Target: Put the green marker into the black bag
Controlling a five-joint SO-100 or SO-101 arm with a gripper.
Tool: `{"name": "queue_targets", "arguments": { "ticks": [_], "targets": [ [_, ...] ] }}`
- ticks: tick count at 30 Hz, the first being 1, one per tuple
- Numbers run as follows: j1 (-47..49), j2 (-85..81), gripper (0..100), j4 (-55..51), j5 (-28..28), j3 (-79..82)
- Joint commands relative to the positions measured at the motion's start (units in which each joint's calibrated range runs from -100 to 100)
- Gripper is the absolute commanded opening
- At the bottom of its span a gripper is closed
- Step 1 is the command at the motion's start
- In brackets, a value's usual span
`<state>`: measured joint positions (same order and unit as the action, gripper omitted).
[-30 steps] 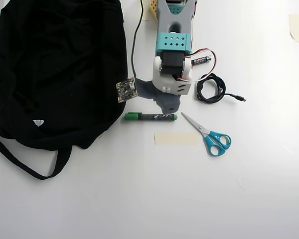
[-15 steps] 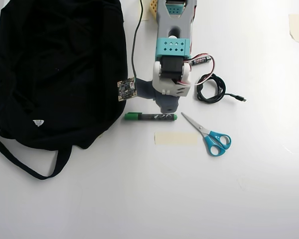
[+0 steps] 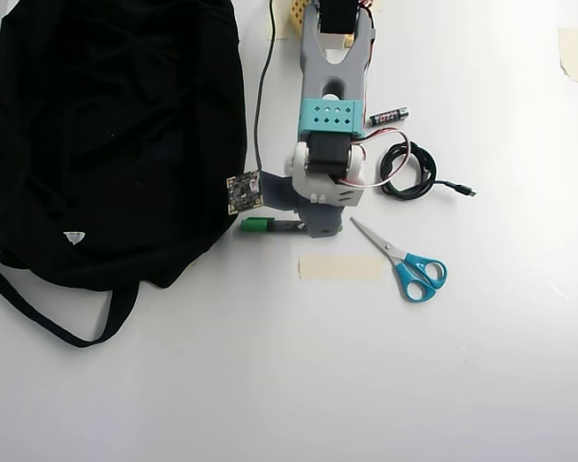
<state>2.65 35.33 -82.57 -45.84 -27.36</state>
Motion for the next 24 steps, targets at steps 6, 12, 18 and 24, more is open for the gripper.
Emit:
{"name": "queue_targets", "arguments": {
  "ticks": [6,12,18,24],
  "targets": [
    [-1.5,2.4,20,-0.6,-1.3,-4.9],
    [-2.3,2.7,34,-2.1,-2.7,-5.0],
    [-2.8,2.7,37,-2.1,-2.7,-5.3],
    [-2.6,2.8,37,-2.1,-3.8,-7.2]
  ]
}}
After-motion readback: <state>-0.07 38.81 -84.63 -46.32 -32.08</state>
